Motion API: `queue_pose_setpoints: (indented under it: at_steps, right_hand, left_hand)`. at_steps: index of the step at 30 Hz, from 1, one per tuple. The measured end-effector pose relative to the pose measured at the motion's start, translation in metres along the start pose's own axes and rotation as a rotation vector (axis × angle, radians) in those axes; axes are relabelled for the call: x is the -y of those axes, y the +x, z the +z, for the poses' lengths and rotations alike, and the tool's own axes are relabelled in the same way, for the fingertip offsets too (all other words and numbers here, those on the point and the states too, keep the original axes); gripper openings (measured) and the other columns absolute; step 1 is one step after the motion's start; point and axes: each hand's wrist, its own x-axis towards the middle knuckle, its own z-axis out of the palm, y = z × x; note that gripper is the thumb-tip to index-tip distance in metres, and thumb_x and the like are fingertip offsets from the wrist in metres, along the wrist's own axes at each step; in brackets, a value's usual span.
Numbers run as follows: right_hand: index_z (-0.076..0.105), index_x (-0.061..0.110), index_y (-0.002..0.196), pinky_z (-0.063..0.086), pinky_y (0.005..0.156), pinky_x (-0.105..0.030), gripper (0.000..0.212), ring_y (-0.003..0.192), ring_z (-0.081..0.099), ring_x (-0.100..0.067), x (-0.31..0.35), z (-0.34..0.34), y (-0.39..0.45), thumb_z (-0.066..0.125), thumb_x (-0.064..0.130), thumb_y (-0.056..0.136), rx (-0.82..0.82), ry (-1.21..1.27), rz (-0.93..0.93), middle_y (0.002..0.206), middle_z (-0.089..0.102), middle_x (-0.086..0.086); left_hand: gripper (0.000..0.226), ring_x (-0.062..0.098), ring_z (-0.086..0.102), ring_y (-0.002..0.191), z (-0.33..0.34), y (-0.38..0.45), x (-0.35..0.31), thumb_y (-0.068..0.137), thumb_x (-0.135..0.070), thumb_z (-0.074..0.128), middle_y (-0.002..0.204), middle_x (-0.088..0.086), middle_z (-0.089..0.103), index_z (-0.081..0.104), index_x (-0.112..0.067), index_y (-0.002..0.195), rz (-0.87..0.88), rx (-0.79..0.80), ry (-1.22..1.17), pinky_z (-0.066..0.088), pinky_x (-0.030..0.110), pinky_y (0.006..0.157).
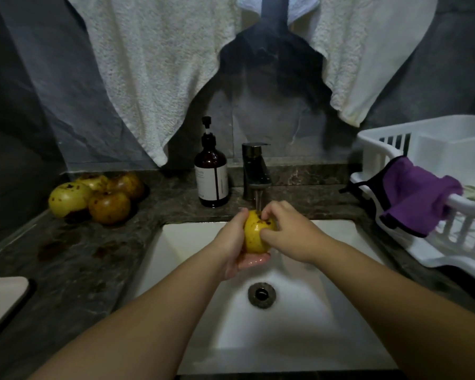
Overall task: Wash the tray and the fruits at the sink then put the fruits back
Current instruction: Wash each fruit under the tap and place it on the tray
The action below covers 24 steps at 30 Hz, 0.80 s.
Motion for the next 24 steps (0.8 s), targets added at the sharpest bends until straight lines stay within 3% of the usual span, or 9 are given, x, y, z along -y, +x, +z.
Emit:
queue_pose_setpoints:
  at_steps: [8, 12, 15, 17, 21, 24]
  right_hand:
    - [0.049, 0.040, 0.104, 0.046, 0.072, -0.031, 0.026, 0.092, 0.051, -0.007, 0.003, 0.000, 0.001, 0.060, 0.048, 0.082, -0.021, -0.017, -0.011, 0.106, 0.043, 0.018]
    - [0.052, 0.043, 0.111, 0.051, 0.083, -0.037, 0.029, 0.100, 0.051, -0.012, 0.006, 0.001, 0.001, 0.060, 0.048, 0.083, -0.026, -0.021, -0.020, 0.116, 0.044, 0.013]
    - [0.049, 0.040, 0.107, 0.047, 0.071, -0.032, 0.027, 0.091, 0.052, -0.008, 0.007, 0.000, 0.001, 0.062, 0.046, 0.085, -0.062, -0.031, -0.023, 0.112, 0.046, 0.012]
    - [0.047, 0.037, 0.113, 0.046, 0.068, -0.030, 0.037, 0.090, 0.054, -0.007, 0.005, 0.000, 0.001, 0.066, 0.049, 0.084, -0.084, -0.002, 0.000, 0.111, 0.049, 0.013]
    - [0.033, 0.036, 0.144, 0.050, 0.085, -0.032, 0.090, 0.112, 0.052, -0.011, 0.005, 0.008, 0.001, 0.079, 0.063, 0.072, -0.007, -0.057, -0.018, 0.132, 0.037, 0.014]
    - [0.039, 0.036, 0.144, 0.050, 0.085, -0.030, 0.095, 0.111, 0.053, -0.012, 0.005, 0.009, 0.003, 0.082, 0.062, 0.063, -0.039, 0.014, 0.024, 0.131, 0.041, 0.010]
  left_hand:
    - [0.058, 0.027, 0.075, 0.073, -0.002, -0.001, 0.001, 0.102, -0.068, 0.044, 0.086, 0.013, 0.076, 0.066, -0.021, 0.127, -0.006, -0.006, -0.001, 0.064, 0.038, 0.064]
    - [0.058, 0.030, 0.075, 0.078, -0.003, -0.004, -0.001, 0.102, -0.067, 0.043, 0.098, 0.018, 0.075, 0.064, -0.021, 0.130, -0.013, 0.013, -0.028, 0.064, 0.040, 0.066]
    - [0.059, 0.030, 0.075, 0.078, -0.001, -0.005, -0.002, 0.102, -0.067, 0.044, 0.103, 0.019, 0.074, 0.063, -0.019, 0.132, -0.019, 0.018, -0.045, 0.065, 0.037, 0.056]
    - [0.063, 0.031, 0.075, 0.078, -0.001, -0.005, -0.003, 0.102, -0.068, 0.042, 0.106, 0.020, 0.075, 0.063, -0.016, 0.133, -0.033, 0.015, -0.056, 0.063, 0.035, 0.051]
    - [0.072, 0.029, 0.077, 0.077, -0.004, -0.005, -0.005, 0.100, -0.071, 0.041, 0.100, 0.019, 0.078, 0.064, -0.010, 0.130, -0.087, 0.050, -0.111, 0.065, 0.038, 0.056]
    - [0.077, 0.032, 0.077, 0.079, -0.008, -0.005, -0.005, 0.094, -0.077, 0.047, 0.114, 0.021, 0.075, 0.060, -0.015, 0.137, -0.100, 0.101, -0.018, 0.066, 0.039, 0.062]
